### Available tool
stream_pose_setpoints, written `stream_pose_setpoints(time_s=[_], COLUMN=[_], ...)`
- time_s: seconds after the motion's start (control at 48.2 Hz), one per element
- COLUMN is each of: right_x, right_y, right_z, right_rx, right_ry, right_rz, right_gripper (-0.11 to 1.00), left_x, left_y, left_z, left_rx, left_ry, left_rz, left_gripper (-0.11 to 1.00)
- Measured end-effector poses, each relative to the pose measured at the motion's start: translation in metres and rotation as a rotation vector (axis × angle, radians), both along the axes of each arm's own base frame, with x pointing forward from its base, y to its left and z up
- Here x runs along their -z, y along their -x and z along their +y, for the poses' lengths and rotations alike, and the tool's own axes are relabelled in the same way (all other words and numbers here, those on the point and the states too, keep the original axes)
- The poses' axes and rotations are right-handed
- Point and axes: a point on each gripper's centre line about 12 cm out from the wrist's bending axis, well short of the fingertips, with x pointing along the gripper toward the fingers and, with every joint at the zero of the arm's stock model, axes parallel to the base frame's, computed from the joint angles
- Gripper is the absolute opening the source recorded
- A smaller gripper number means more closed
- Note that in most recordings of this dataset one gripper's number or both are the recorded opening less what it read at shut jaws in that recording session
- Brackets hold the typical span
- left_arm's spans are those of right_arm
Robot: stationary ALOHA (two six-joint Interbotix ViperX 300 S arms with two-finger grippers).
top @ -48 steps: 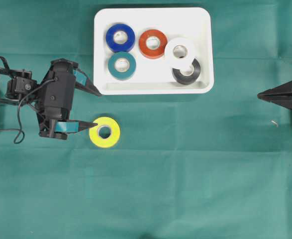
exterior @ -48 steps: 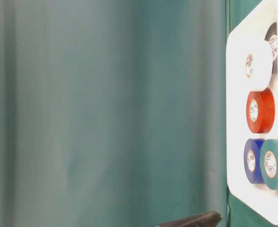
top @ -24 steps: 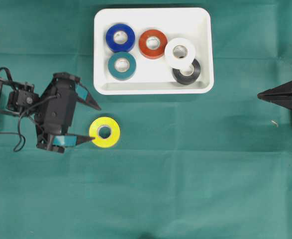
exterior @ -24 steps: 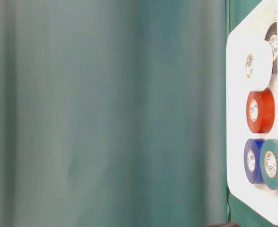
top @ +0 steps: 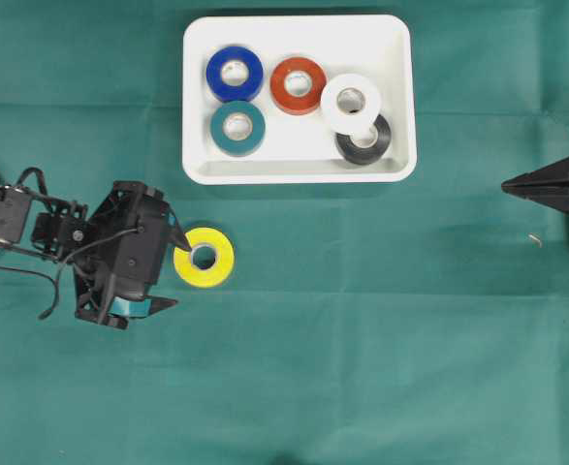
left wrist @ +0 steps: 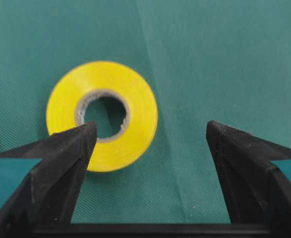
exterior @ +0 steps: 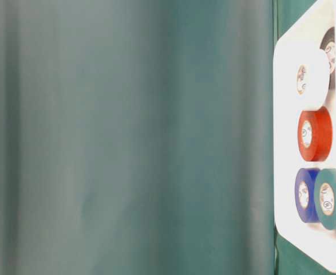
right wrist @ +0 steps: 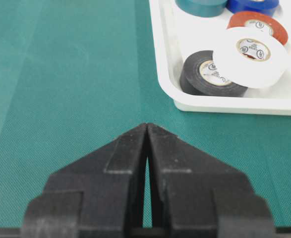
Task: Put the tape into the white case with the left arm.
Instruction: 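Move the left gripper over the yellow tape and grasp it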
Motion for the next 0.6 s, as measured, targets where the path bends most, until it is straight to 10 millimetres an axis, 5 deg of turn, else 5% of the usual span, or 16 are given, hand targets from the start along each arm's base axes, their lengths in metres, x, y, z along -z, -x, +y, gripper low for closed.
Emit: stream_pose_setpoints(time_s=[0.602], right_x=[0.0], right_y=[0.0], right_z=[0.0], right_rx=[0.0], right_ry=[0.0], right_rz=[0.0], right_gripper=[-0.09], left_x=[0.04], left_y=[-0.026], left_z=[-0.009], left_rx=[0.01], left_ry=[-0.025], left_rz=[0.109], left_gripper=[0.89])
